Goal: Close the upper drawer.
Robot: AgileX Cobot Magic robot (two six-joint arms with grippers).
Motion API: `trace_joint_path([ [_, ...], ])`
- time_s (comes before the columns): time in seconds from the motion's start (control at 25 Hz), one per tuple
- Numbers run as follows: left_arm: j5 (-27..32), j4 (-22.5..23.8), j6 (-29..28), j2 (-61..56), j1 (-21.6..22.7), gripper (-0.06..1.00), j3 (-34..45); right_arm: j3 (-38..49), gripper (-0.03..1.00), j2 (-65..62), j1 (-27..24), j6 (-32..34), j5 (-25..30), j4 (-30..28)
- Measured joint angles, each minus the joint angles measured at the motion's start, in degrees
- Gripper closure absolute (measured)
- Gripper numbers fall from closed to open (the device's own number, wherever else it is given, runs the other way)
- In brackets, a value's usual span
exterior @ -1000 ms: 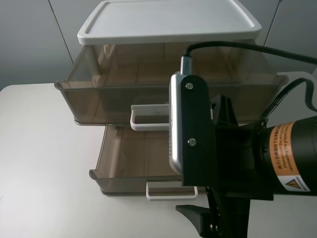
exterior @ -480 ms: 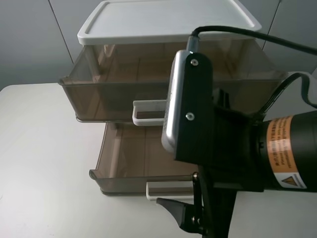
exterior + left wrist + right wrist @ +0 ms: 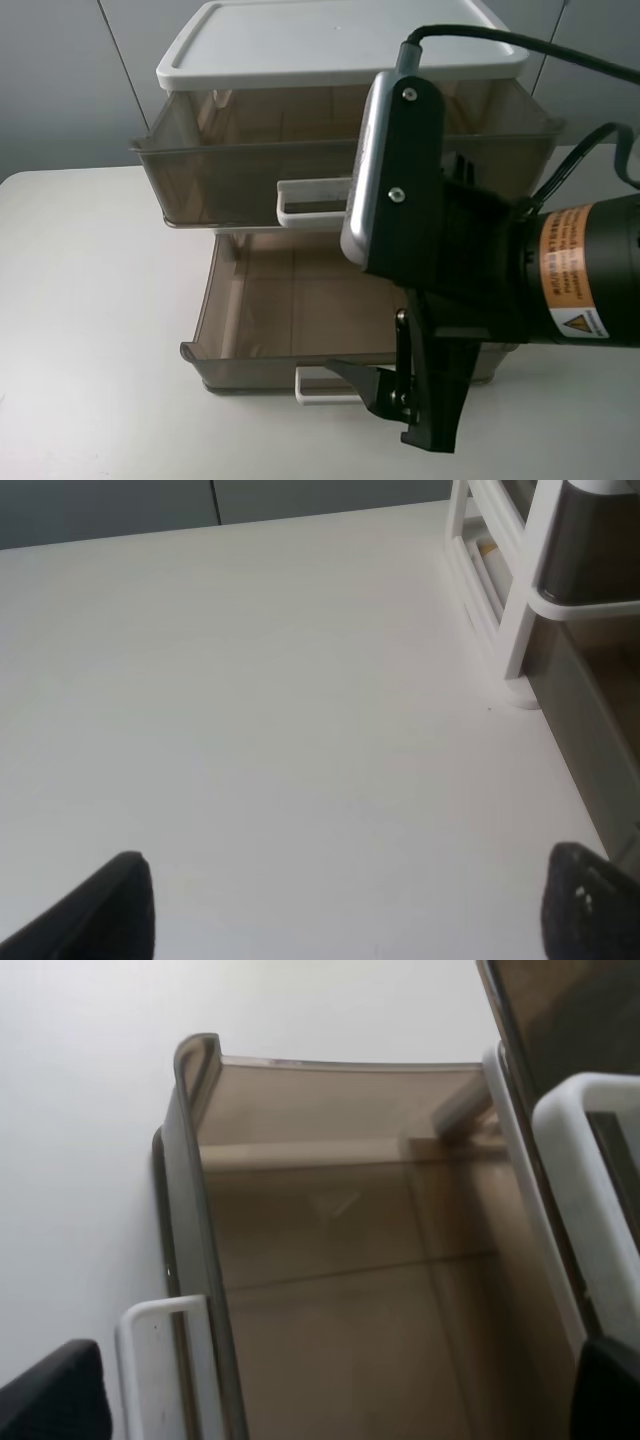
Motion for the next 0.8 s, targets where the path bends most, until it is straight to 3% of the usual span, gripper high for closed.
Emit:
trace_joint_path([
  [0.24, 0.00, 0.00, 0.00, 0.00, 0.00, 0.20, 0.00, -0.10, 0.27, 0.00, -0.67, 0.00, -1.10, -1.47],
  [0.52, 0.00, 0.00, 0.00, 0.00, 0.00, 0.20, 0.00, -0.10, 0.27, 0.77, -6.12, 1.77, -6.82, -1.51],
  [0.8, 0.00, 0.00, 0.11, 0.00, 0.00, 0.20, 0.00, -0.10, 0.27, 3.53, -7.73, 2.37, -10.14, -1.11],
])
